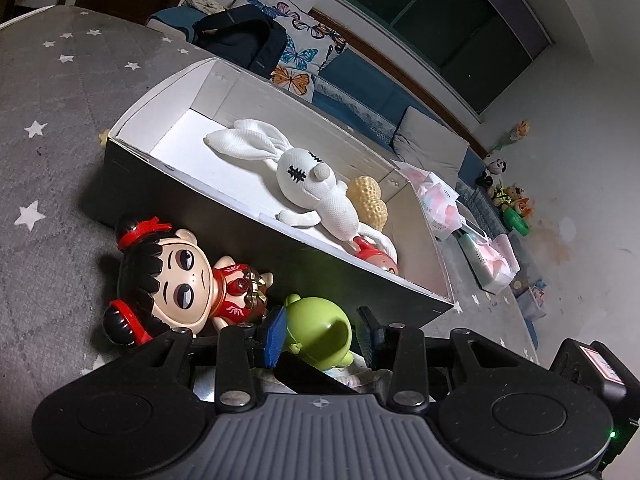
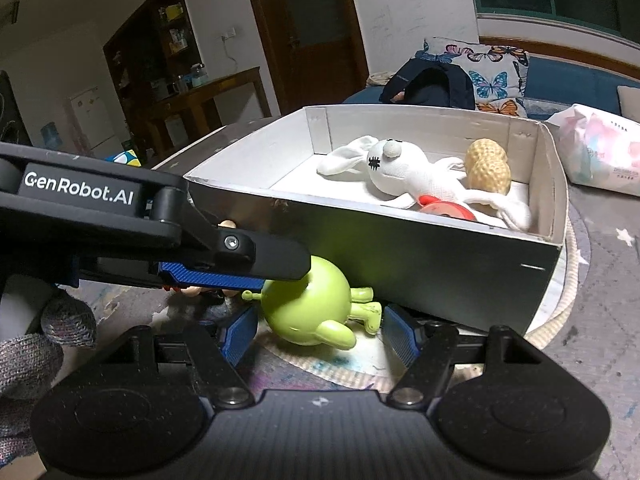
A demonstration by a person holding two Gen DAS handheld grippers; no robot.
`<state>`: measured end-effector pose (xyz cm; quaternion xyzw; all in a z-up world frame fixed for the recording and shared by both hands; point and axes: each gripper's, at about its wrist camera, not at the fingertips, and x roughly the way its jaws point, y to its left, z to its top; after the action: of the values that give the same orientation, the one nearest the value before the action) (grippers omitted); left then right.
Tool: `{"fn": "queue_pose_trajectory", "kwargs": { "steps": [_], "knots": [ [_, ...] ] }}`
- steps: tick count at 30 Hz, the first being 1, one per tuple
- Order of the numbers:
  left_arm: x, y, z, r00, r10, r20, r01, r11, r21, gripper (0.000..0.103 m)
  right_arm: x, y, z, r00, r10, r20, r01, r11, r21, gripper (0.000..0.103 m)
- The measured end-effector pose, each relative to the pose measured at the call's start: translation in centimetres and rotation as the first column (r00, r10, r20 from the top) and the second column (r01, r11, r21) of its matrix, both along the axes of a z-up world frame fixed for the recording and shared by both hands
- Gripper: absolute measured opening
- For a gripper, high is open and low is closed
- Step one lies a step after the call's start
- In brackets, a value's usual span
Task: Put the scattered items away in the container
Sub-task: 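Withdraw the right tool and close it on the green ball toy, then carry the green toy into the box and open the right tool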
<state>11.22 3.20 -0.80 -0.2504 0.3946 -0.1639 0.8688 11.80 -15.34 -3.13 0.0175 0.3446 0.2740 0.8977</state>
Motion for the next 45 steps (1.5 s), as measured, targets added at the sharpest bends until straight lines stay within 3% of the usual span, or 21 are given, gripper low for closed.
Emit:
{"fn": "queue_pose_trajectory", "kwargs": {
  "steps": [20,33,38,45],
  "knots": [
    [-0.8,0.0,0.4,1.0,-0.004,-0.009,0.004,1.0,-0.002,0.04,-0.9,0.0,0.9,0.999,-0.001,0.04,0.001,1.0,-0.018,0.067],
    [-2.8,-0.4,4.5,0.994,-0.024,0.108,0.032,0.997,-0.074,0.04,-3.4,-1.4,5.6,0.984,-0.012,0.179,0.017,0.999,-0.029,0.067],
    [-1.4,-0.3,6.1,0.988,-0.016,0.155,0.029,0.996,-0.082,0.04,-1.7,-1.2,7.6,0.977,-0.014,0.214,0.02,0.999,-0.027,0.067],
    [2.8,0.2,6.1,0.99,-0.006,0.138,0.019,0.996,-0.09,0.04,2.6,-0.6,8.0,0.982,-0.008,0.186,0.015,0.999,-0.033,0.067]
  ]
}}
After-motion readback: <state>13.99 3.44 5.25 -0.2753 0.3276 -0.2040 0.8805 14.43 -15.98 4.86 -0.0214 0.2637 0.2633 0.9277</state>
